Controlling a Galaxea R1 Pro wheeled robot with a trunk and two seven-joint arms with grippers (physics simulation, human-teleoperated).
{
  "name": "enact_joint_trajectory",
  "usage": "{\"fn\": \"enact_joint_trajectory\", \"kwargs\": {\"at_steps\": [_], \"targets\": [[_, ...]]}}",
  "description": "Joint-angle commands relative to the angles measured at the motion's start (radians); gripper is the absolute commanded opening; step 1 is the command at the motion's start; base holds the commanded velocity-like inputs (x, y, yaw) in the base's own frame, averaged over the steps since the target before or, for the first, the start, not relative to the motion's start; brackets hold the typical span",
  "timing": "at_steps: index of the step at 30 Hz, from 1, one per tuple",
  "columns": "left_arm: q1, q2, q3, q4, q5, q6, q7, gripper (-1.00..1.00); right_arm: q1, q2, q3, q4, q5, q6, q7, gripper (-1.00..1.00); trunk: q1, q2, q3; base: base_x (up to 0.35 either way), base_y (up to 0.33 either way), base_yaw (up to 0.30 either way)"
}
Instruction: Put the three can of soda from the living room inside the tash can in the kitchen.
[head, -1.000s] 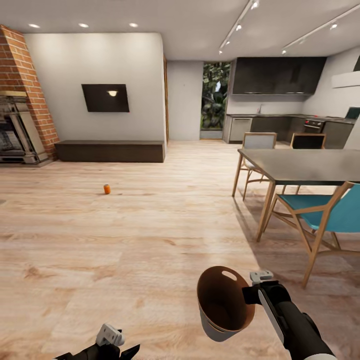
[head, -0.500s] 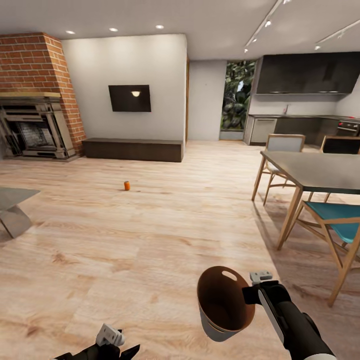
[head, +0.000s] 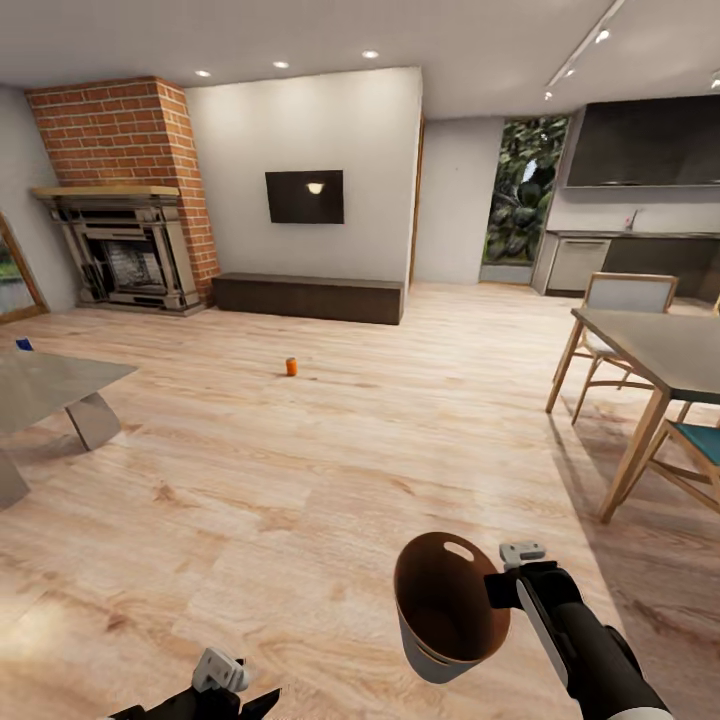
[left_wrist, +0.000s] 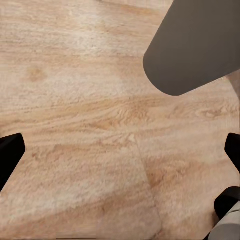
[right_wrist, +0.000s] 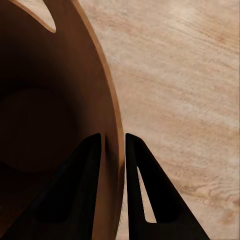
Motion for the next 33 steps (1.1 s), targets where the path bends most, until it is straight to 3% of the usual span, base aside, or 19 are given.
{"fn": "enact_joint_trajectory", "kwargs": {"at_steps": [1,9,33], "targets": [[0.000,0.000,0.000,0.000,0.000,0.000,0.000,1.00,0.000,0.000,0.000,0.000,-0.012,0.000,0.006,-1.00,0.000,0.000,0.000,0.008,0.000,0.256],[0.000,0.000,0.000,0.000,0.000,0.000,0.000,1.00,0.000,0.000,0.000,0.000,-0.011,0.000,0.006,-1.00,0.000,0.000,0.000,0.188,0.000,0.185],[0.000,0.000,0.000,0.000,0.000,0.000,-0.001,1.00,0.000,0.000,0.000,0.000,-0.011,0.000,0.005,-1.00,0.000,0.000,0.000,0.344,0.000,0.005]]}}
